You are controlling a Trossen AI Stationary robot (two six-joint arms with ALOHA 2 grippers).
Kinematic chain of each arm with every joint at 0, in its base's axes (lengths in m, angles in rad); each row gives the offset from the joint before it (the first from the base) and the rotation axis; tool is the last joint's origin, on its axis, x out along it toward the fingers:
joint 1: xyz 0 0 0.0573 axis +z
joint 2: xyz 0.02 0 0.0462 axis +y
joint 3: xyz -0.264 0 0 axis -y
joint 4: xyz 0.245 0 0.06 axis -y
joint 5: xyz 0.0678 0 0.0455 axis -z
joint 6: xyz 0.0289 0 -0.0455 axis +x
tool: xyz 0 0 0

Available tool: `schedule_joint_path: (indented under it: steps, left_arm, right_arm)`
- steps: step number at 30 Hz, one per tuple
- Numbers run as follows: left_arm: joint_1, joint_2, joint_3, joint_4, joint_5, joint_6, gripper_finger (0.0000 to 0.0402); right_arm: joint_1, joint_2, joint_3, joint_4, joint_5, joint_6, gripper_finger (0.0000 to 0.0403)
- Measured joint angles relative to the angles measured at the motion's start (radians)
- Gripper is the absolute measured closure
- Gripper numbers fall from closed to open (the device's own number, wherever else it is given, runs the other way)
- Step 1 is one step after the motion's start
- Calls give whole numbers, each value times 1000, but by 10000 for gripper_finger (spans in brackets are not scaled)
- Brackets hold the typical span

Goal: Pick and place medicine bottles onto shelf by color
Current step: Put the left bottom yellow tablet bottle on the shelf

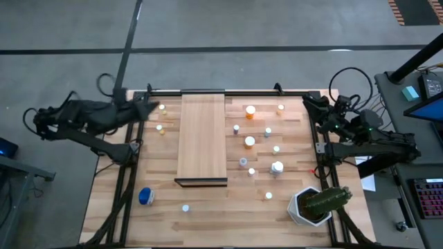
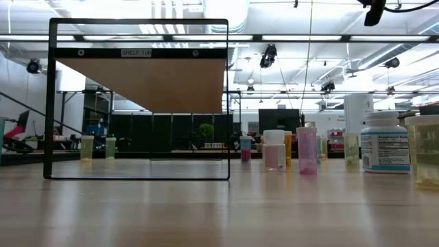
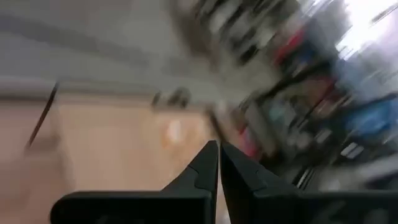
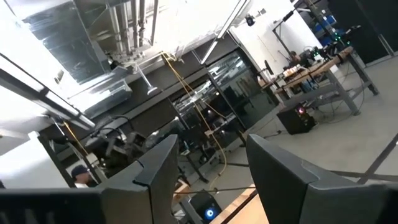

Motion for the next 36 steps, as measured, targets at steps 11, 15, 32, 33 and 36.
schedule_joint_path:
  steps: [11, 15, 32, 33, 36]
  left_arm:
    - [460, 305, 20, -571, 596, 141, 402]
    - [609, 381, -15, -548, 584, 318, 402]
    - [849, 243, -372, -215, 655, 471, 402]
    - [860, 236, -396, -198, 656, 482, 401]
    - [894, 216, -458, -160, 669, 488, 392]
  right_arm:
    - [0, 0, 0, -8, -9, 2, 223]
    - [0, 0, 0, -15, -10, 2, 223]
    - [0, 0, -1, -22, -9, 3, 223]
    - [0, 0, -1, -22, -9, 3, 223]
    - [0, 0, -1, -22, -9, 3, 223]
